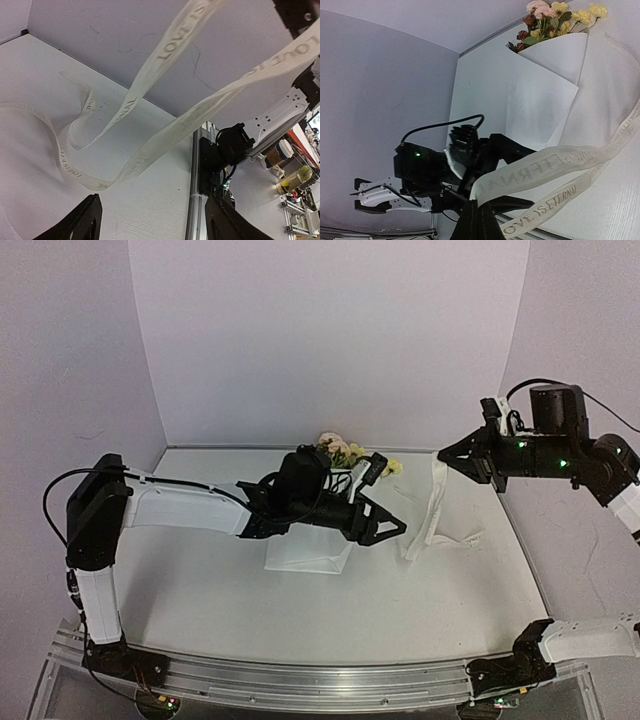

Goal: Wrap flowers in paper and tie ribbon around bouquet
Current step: Pass from the right arm to the left

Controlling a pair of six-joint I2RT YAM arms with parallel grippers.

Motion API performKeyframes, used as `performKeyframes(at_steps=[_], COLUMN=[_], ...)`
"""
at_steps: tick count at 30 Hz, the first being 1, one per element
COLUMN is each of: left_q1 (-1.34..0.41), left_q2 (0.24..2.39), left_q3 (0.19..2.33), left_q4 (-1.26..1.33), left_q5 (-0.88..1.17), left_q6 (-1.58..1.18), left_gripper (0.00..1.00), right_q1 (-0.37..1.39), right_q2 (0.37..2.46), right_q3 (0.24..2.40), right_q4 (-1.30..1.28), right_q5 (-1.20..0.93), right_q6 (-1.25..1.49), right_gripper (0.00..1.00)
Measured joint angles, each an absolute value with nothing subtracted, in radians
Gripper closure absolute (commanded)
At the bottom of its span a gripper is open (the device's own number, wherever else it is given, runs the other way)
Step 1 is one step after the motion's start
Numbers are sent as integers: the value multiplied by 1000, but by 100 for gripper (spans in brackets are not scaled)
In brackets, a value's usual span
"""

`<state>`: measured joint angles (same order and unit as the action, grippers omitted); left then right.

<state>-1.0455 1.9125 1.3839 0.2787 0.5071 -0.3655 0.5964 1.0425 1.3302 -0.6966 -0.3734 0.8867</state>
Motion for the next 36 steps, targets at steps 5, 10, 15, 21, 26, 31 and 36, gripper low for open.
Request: performKeyframes(at_steps=[5,10,15,21,26,31,36], left_q1=[-1045,-1051,-1062,-1081,-1092,-1094,-1094], left_q2=[1983,2062,2150,2231,2276,2259,2096], left_q3=[1381,1406,1482,1578,1637,1600,1396], left_q4=[309,320,325,334,338,350,335], left_q5=[462,444,442,440,429,399,308], left_q6=[-361,-359,-355,-347,-355,-359,-360], left_gripper=[23,23,22,25,66,100,100], right_q1=[596,596,596,596,596,596,596], right_q2=[1042,1042,1042,1044,1043,1034,995], right_q3=[1370,1401,1433,1447,1448,1468,1503], right_q4=[-694,-694,-693,-695,-706,-786,-926], right_q5=[-373,-373,-373,-373,-361,-296,-191], right_q6=[917,933,942,945,943,898,801], right_gripper=[100,100,100,100,100,100,100])
